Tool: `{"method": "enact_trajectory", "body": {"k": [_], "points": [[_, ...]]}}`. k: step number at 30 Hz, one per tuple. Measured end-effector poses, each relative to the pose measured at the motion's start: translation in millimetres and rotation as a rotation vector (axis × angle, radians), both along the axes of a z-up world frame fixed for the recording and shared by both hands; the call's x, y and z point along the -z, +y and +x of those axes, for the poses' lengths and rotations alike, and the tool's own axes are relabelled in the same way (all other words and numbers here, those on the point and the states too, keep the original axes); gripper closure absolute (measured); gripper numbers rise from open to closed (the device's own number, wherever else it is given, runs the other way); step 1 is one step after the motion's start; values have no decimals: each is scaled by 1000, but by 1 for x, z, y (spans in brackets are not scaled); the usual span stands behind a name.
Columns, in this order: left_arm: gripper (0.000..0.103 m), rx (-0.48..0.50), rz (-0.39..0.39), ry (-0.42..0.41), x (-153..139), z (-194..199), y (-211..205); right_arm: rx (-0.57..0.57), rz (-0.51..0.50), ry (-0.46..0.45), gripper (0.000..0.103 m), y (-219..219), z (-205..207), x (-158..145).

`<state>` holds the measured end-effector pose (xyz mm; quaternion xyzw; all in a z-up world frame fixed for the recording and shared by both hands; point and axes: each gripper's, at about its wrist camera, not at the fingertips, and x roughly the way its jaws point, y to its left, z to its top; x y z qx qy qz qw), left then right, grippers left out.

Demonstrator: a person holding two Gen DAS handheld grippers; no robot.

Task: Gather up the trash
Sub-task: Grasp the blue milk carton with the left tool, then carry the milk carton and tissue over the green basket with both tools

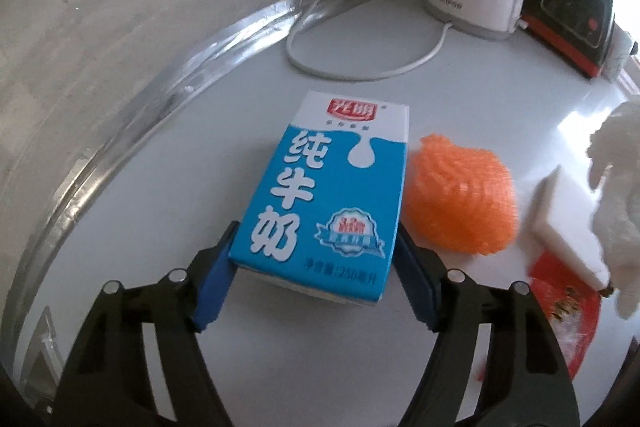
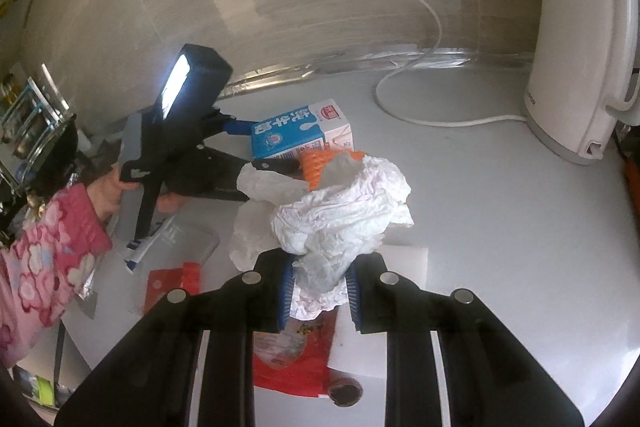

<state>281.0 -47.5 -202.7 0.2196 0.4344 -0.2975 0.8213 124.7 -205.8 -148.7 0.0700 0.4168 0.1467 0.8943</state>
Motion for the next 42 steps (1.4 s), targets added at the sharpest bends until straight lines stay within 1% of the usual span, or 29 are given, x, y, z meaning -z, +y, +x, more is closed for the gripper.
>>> {"method": "enact_trajectory", "body": {"k": [7,10,15,19,21,24,27,28,30,33,35,38,39,42], "points": [[35,-56,-82,-31,-34,-35,23,10,11,-26,80,8,-20,-14],[36,-88,-113,-41,-50,-59,40,14,27,-37,80,12,-36,-21],[36,-144,-154,-46,-68,-102,66,13,40,-50,80,23,-68,-31],[36,-185,-197,-65,-90,-147,88,-5,45,-72,80,38,-104,-46],[36,-202,-218,-87,-107,-182,102,-23,49,-84,80,48,-126,-56],[36,-224,-225,-121,-123,-228,119,-57,49,-85,80,69,-162,-64],[36,-263,-215,-134,-134,-283,141,-92,56,-61,80,91,-198,-61],[36,-281,-214,-131,-135,-308,151,-102,57,-52,80,98,-208,-59],[36,-307,-209,-123,-132,-335,162,-130,57,-30,80,115,-233,-53],[36,-344,-194,-109,-122,-388,180,-169,61,9,80,139,-264,-41],[36,-354,-172,-95,-112,-425,192,-197,66,54,80,157,-289,-27],[36,-345,-141,-59,-92,-473,202,-226,90,126,80,176,-316,-3],[36,-342,-132,-50,-85,-484,204,-228,91,145,80,179,-321,3],[36,-346,-109,19,-52,-512,211,-230,77,209,80,194,-342,27]]}}
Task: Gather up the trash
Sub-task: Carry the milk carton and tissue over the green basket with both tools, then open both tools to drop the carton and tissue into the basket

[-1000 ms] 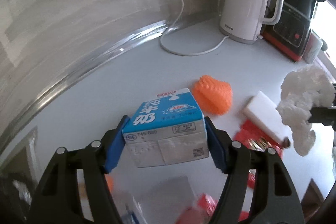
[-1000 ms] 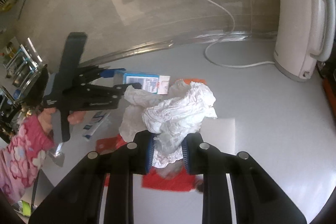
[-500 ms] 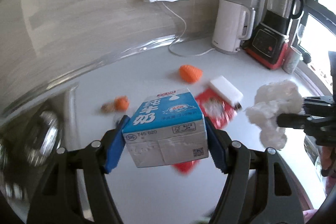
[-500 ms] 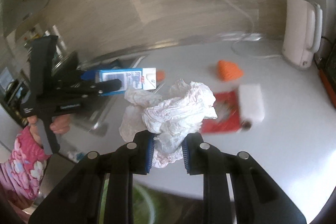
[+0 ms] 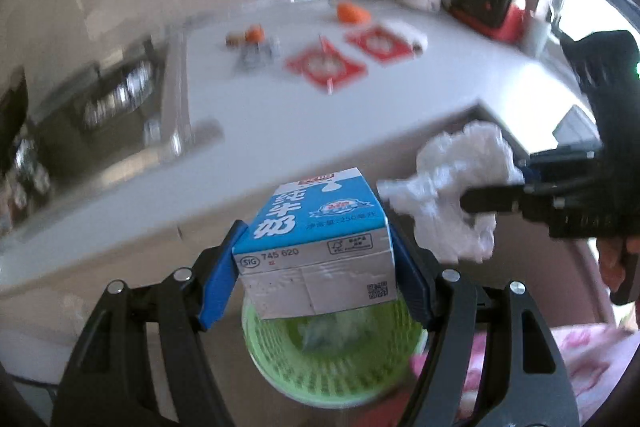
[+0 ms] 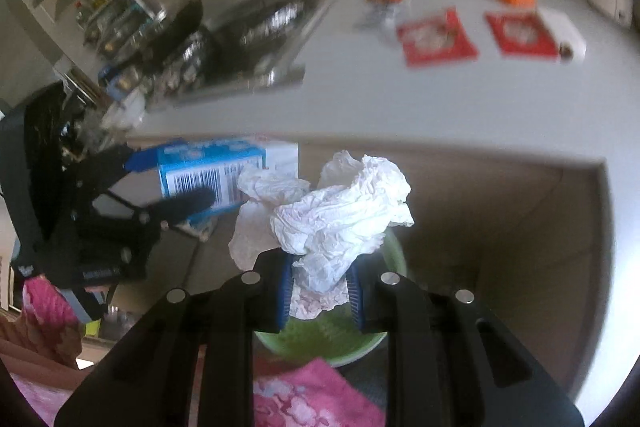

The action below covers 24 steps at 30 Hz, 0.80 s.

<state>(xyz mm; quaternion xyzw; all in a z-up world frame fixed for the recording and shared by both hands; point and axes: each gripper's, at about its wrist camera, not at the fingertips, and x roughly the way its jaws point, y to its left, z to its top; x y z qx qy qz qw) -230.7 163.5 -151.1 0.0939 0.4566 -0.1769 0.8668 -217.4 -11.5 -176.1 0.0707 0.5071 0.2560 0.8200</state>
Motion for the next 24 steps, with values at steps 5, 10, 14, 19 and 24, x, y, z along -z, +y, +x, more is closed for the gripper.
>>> {"method": "enact_trajectory", "body": {"k": [5,10,14,19,24], "points": [[36,-25,0,128,63,-22,12,-5,-42,58,80,12,-14,33],[35,-62,13,238,110,-20,17,-3,-80,89,80,18,-18,54],[26,-90,5,243,108,-16,23,-18,-86,85,80,21,-23,52],[16,-133,-13,153,73,-14,33,-68,-95,82,78,29,-25,53],[10,-191,-28,67,31,-6,45,-136,-88,82,75,43,-24,63]]}}
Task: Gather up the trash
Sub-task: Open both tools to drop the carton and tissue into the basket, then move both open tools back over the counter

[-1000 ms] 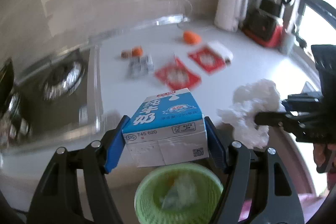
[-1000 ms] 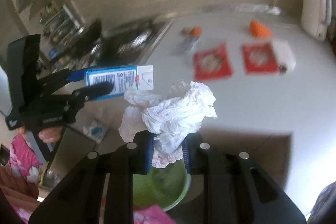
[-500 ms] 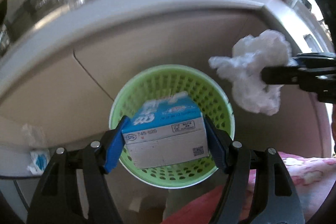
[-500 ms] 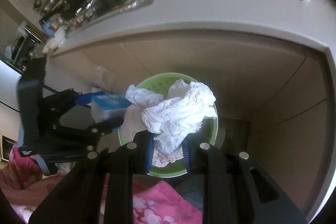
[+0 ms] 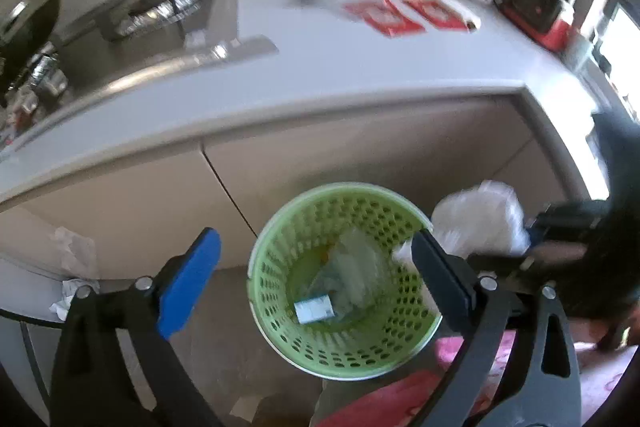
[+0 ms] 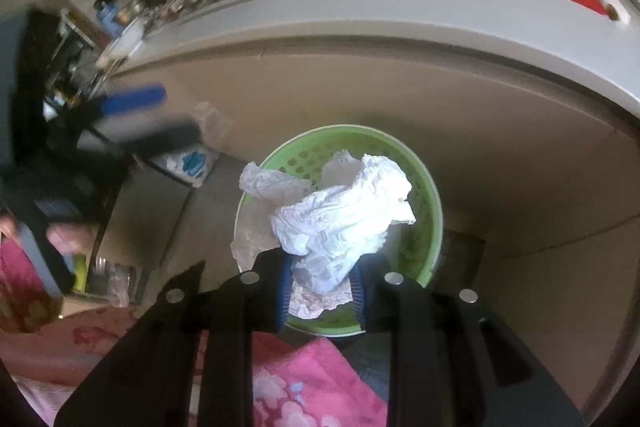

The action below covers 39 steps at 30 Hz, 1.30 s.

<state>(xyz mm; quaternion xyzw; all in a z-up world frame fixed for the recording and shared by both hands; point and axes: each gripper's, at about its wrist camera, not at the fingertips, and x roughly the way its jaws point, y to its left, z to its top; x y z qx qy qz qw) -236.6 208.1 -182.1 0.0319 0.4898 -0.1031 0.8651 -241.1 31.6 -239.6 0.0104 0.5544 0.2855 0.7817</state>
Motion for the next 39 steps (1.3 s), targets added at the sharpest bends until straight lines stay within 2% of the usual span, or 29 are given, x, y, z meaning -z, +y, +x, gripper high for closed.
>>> {"method": "enact_trajectory", "body": {"k": [3,5,9,11,16,22,29,34,39], "points": [[8,-25,8,-32,-15,8,5,-50,-10,20,64,11,3,15],[8,-36,2,-41,-20,13,7,-70,-26,37,47,15,5,23],[8,-43,8,-30,-21,26,0,-61,-31,41,39,10,14,24],[8,-40,10,-24,-20,31,-3,-41,-30,24,29,4,19,18],[8,-37,2,-18,-20,52,-16,23,-3,-16,27,-20,38,-2],[8,-34,11,-53,-35,99,-40,134,-10,-145,24,-69,89,-48],[8,-59,43,-106,-55,172,-74,207,-87,-294,14,-120,183,-87],[8,-100,35,-103,-57,230,-95,240,-106,-347,7,-144,253,-102],[8,-142,18,-81,-46,280,-109,255,-121,-367,2,-164,324,-106]]}}
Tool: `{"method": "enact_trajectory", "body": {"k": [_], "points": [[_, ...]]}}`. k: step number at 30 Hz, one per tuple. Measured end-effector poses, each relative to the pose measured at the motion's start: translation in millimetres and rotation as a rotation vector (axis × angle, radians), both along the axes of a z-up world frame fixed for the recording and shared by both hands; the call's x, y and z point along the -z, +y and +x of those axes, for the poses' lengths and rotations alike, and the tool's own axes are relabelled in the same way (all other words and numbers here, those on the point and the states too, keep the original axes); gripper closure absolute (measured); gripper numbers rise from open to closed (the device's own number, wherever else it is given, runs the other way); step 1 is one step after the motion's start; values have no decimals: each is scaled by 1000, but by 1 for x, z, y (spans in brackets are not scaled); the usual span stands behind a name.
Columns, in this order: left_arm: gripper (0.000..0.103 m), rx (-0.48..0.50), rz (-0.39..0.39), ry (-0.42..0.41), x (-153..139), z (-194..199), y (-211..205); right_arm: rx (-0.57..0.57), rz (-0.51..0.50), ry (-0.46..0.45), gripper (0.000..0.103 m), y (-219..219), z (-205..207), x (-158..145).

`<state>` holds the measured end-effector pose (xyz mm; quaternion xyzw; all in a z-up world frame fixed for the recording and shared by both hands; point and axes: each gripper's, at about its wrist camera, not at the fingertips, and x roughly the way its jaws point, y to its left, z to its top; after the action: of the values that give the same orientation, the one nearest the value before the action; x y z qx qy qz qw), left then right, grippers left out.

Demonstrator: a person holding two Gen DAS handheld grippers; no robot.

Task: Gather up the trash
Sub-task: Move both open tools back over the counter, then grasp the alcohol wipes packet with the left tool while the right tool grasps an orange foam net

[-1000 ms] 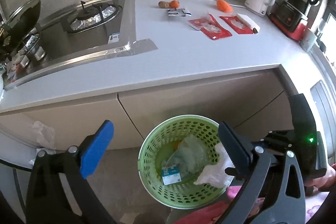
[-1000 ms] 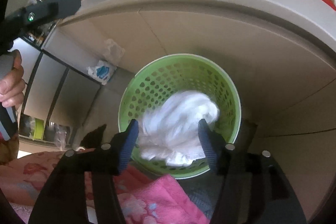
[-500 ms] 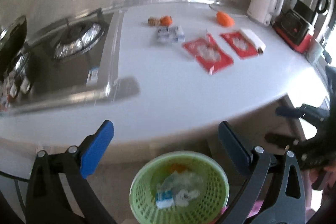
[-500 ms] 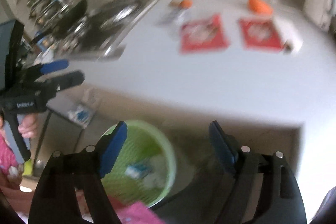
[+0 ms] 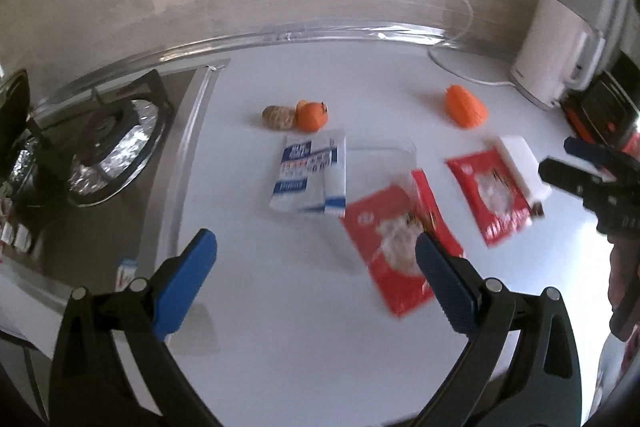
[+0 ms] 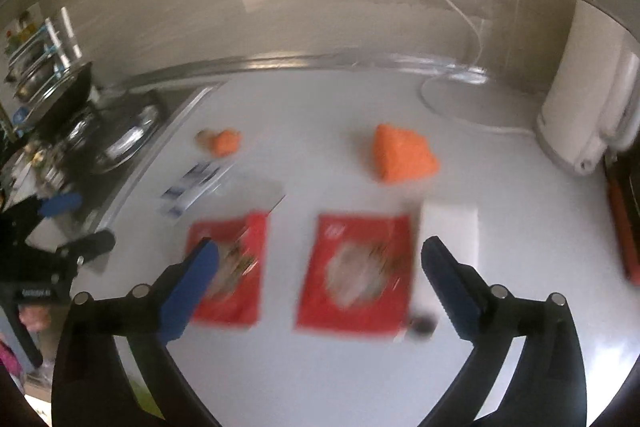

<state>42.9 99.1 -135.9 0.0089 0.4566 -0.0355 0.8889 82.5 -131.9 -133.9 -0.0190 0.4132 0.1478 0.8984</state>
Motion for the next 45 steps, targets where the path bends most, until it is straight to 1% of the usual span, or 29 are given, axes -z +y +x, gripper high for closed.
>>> {"method": "enact_trajectory", "body": {"k": [6,10,15,19,21,23,24,26,27,28,29,31,32,34,35,36,37,40,43,45], "points": [[8,-46,-5,52,22,44,-7,-12,-49,20,2,-7,65,22],[8,-78,19,92,41,67,-8,-4,-84,50,2,-8,99,42],[8,-103,23,130,57,81,-3,9,-115,75,2,-12,125,65],[8,-103,53,146,67,88,-4,14,-136,85,4,-13,136,75],[8,-97,57,147,69,90,-5,11,-142,87,17,-12,138,77],[8,-86,58,142,69,90,-6,5,-140,106,42,-11,139,80],[9,-79,58,140,69,91,-6,11,-143,106,46,-12,139,80],[17,-63,68,137,70,92,-7,9,-145,97,57,-13,138,79],[25,-57,70,138,70,93,-7,7,-140,96,61,-14,138,78],[30,-48,61,142,70,94,-6,9,-135,91,67,-16,136,76],[33,-45,54,142,70,95,-6,11,-131,90,69,-17,135,75],[49,-43,35,149,70,96,-2,13,-126,89,73,-19,135,74],[52,-39,21,154,70,96,0,15,-123,87,73,-20,134,73],[67,-30,-7,158,71,97,3,20,-110,85,73,-22,133,70],[72,-27,-13,158,71,98,4,22,-100,82,73,-23,131,68],[82,-17,-17,160,70,99,5,24,-95,79,73,-23,131,66],[86,-14,-15,161,70,99,5,24,-91,72,73,-23,128,63],[93,2,-31,160,69,100,8,16,-87,56,73,-20,123,55],[94,10,-66,157,67,101,13,7,-84,44,73,-16,118,49],[95,14,-75,152,65,101,15,1,-83,41,73,-13,116,47]]}}
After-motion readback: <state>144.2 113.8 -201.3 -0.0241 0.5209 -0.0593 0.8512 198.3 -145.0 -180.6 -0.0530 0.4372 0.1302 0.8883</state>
